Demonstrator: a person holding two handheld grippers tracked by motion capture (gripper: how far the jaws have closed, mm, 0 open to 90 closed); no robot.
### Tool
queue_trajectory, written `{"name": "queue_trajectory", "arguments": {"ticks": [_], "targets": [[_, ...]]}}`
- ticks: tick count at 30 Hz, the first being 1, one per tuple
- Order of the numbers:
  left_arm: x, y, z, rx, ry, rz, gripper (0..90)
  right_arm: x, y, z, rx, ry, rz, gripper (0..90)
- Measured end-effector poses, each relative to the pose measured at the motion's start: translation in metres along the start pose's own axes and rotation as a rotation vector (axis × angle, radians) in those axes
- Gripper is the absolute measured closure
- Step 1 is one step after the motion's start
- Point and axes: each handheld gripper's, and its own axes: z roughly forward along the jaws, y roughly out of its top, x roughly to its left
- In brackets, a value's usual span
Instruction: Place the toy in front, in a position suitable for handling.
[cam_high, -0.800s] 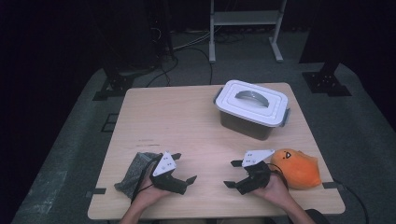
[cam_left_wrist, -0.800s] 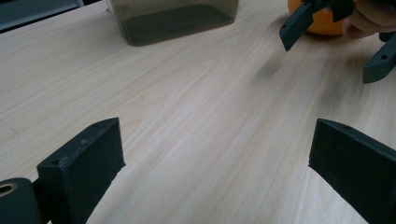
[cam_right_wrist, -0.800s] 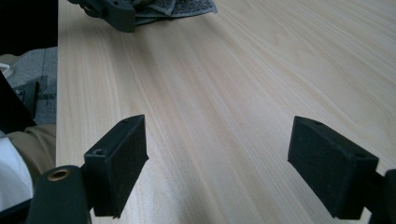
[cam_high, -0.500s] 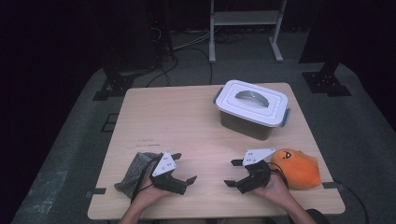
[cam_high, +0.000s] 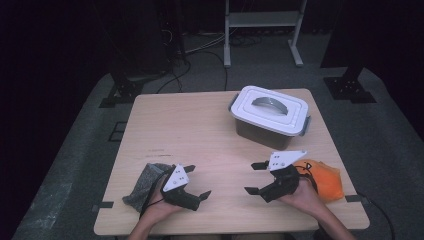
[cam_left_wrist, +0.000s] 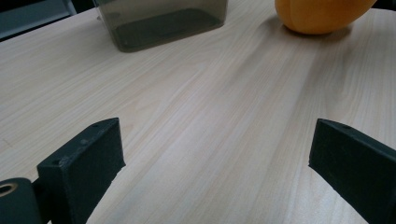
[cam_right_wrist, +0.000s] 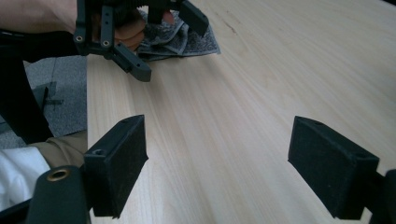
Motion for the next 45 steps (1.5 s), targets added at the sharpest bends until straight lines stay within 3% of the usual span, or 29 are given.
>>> {"name": "queue_trajectory", "arguments": {"ticks": [8, 14, 19, 28, 35, 41, 42, 45], "targets": [[0.003, 0.0, -0.005, -0.012, 0.008, -0.004, 2.1, -0.013, 0.003, -0.043, -0.015, -0.052, -0.013, 18.1], [0.004, 0.0, -0.006, -0.016, 0.011, -0.003, 2.1, -0.027, -0.014, -0.074, 0.002, -0.137, 0.009, 18.1], [0.003, 0.0, -0.005, -0.018, 0.005, -0.006, 2.1, -0.037, -0.035, -0.095, -0.018, -0.18, 0.055, 18.1], [0.003, 0.001, -0.006, -0.012, 0.011, 0.004, 2.1, -0.047, -0.063, -0.114, 0.036, -0.243, 0.098, 18.4], [0.003, 0.001, -0.006, -0.014, 0.001, 0.004, 2.1, -0.053, -0.083, -0.122, 0.039, -0.274, 0.141, 18.6], [0.002, 0.001, -0.006, -0.012, -0.005, 0.005, 2.1, -0.053, -0.098, -0.124, 0.026, -0.268, 0.163, 29.4], [0.002, 0.002, -0.007, -0.013, -0.005, 0.005, 2.1, -0.051, -0.103, -0.123, 0.027, -0.265, 0.158, 34.8], [0.002, 0.002, -0.007, -0.023, -0.008, 0.002, 2.1, -0.049, -0.108, -0.121, 0.023, -0.26, 0.151, 39.1]]}}
